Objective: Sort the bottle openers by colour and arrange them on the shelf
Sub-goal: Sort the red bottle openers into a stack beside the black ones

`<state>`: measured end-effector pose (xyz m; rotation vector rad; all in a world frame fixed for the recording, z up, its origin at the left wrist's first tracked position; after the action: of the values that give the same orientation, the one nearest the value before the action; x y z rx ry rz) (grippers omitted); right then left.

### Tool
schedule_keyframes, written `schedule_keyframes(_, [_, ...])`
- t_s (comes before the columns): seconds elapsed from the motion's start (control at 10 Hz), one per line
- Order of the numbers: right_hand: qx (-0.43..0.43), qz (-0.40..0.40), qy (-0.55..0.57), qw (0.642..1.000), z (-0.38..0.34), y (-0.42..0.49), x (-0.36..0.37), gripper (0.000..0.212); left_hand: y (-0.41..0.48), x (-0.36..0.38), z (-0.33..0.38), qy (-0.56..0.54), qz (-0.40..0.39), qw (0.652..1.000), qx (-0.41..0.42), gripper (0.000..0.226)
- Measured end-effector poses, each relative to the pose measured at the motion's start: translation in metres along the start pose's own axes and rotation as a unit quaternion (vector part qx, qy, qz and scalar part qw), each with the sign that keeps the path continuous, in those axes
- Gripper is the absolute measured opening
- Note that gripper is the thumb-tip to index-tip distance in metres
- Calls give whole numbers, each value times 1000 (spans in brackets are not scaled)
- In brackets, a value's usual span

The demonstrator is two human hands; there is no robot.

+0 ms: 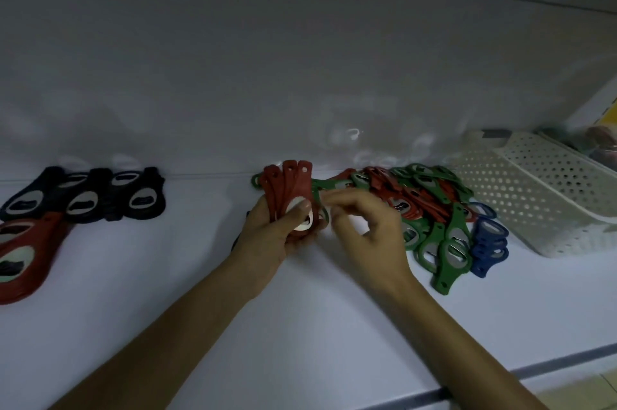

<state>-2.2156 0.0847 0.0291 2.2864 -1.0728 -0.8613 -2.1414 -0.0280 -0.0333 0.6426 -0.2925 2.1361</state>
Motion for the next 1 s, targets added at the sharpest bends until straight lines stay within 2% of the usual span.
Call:
schedule_keyframes(0.1, [187,-36,113,975,25,3,16,45,-2,11,16,124,-27,990,69,41])
schedule_keyframes(0.2, [223,-120,147,956,16,9,55,17,-10,14,24,275,-34,953,122,49])
schedule_keyframes(0.3, [192,-59,141,969,-6,14,82,18,-28,-8,41,430,-4,887,171,51])
schedule_keyframes(0.4, [195,-53,198,959,-25,6,126,35,-56,-44,71,533,50,816,217,59])
schedule_keyframes(0.5, [177,-112,219,953,-48,-4,176,28,-84,-84,89,573,115,783,212,42])
schedule_keyframes(0.6, [184,-161,213,946,-57,-15,206,17,-96,-121,89,648,167,732,129,30])
schedule_keyframes(0.7, [197,-193,212,938,-54,-26,218,11,-100,-131,80,649,145,743,80,34])
schedule_keyframes(0.8, [177,-192,205,943,-59,-22,216,19,-100,-120,83,669,144,724,90,38])
schedule_keyframes(0.9, [166,-185,201,947,-62,-14,211,18,-96,-115,87,667,161,718,119,41])
schedule_keyframes(1.0, [172,-188,182,950,-59,-15,209,6,-93,-113,83,684,178,695,134,39])
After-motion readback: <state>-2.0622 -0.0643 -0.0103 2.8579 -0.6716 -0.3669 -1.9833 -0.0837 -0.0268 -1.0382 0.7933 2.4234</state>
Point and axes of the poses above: each hand's wrist, its own y-axis towards the middle knuckle, its own x-axis out of the palm, z = x × y, the point moved 9 cm from there along y, towards the middle knuckle, and after that the axes turned 3 degrees about -y, right-handed, at the moved point
